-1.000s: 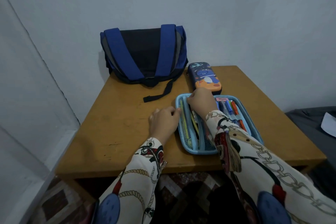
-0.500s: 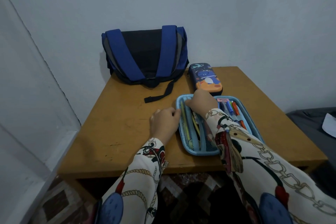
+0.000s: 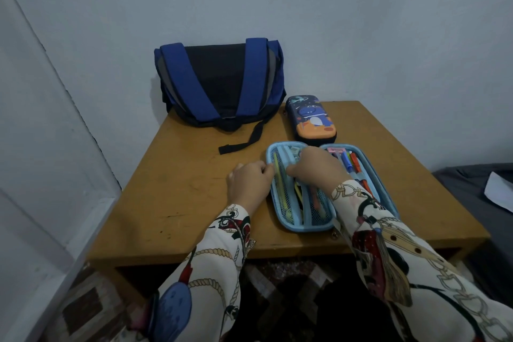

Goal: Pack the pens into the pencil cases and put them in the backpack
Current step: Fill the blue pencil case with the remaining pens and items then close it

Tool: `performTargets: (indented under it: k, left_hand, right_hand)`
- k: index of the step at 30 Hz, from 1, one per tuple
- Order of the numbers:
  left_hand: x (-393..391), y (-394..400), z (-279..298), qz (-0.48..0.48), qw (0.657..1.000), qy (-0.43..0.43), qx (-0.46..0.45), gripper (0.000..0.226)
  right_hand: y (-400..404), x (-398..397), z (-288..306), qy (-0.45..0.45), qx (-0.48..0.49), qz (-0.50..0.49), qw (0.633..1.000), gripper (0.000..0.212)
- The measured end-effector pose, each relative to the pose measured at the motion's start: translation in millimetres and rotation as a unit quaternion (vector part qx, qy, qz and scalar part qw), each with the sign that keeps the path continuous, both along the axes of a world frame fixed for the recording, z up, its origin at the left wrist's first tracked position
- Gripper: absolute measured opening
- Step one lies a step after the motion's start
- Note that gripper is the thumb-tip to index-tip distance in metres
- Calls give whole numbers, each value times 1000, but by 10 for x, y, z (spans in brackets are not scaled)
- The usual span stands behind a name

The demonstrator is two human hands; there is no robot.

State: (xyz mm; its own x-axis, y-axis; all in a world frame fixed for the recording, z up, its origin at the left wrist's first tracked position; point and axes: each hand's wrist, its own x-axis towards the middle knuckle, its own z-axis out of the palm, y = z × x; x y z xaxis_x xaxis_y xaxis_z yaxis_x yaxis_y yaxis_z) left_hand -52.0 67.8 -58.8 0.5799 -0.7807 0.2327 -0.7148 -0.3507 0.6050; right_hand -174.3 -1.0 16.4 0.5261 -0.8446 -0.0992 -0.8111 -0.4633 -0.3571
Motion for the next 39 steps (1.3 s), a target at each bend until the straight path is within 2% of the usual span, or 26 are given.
performTargets:
  k: [18,32,35,37,39]
  left_hand:
    - [0,-9,-9,6,1000,-16,12,44]
    - [18,-26,-33,-1,1000,-23,9,45]
    - [35,-35,-57,-1,1000,-12,9,46]
    - [29,-32,-51,0,1000,-8,6,47]
    - [19,-20,-41,1,1000,-3,5,47]
  right_hand:
    - [509,-341,15,80,-8,27,996,32]
    - [679,-409,-8,101,-46,47,993,37]
    - [562,-436,1,70,10,31,997,28]
    - [421,-526,14,11,44,8,999,24]
    - [247,-647,-1,-58,29,-37,997,25]
